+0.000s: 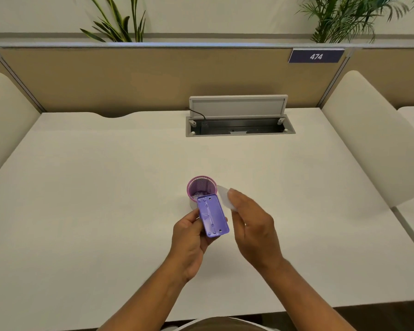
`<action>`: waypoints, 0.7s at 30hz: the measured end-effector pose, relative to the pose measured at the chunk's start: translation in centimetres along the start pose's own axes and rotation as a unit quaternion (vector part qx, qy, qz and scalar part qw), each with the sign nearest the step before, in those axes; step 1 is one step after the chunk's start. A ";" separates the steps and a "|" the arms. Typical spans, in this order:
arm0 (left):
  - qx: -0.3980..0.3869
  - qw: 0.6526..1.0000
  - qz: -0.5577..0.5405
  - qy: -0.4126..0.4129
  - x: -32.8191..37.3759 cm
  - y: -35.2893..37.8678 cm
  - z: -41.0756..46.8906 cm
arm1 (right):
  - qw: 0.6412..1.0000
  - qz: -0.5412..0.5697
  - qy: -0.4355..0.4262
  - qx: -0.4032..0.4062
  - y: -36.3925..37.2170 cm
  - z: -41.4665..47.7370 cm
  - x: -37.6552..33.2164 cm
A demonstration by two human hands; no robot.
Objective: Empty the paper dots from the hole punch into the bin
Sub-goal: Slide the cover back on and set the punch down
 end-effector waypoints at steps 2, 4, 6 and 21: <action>0.006 1.000 -0.001 0.000 0.0 -0.1 0.0 | 0.999 0.000 -0.030 -0.029 0.6 -0.5 -0.6; -0.003 1.000 -0.004 0.000 -0.1 0.0 0.1 | 0.997 0.008 -0.051 -0.057 1.1 -1.0 -0.9; -0.007 1.000 -0.014 -0.002 -0.1 -0.1 0.1 | 0.994 0.016 -0.069 -0.080 1.5 -1.4 -1.2; -0.030 0.999 -0.016 -0.017 -0.2 0.6 0.1 | 0.989 0.013 -0.092 -0.118 1.9 -1.7 -1.0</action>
Point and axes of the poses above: each hand's wrist, its own z-axis towards the middle knuckle, its own y-axis out of the palm, x = y × z, the point moved 8 cm from there along z, towards the middle knuckle, and after that the axes turned 13 degrees about x, right-handed, at the moved point
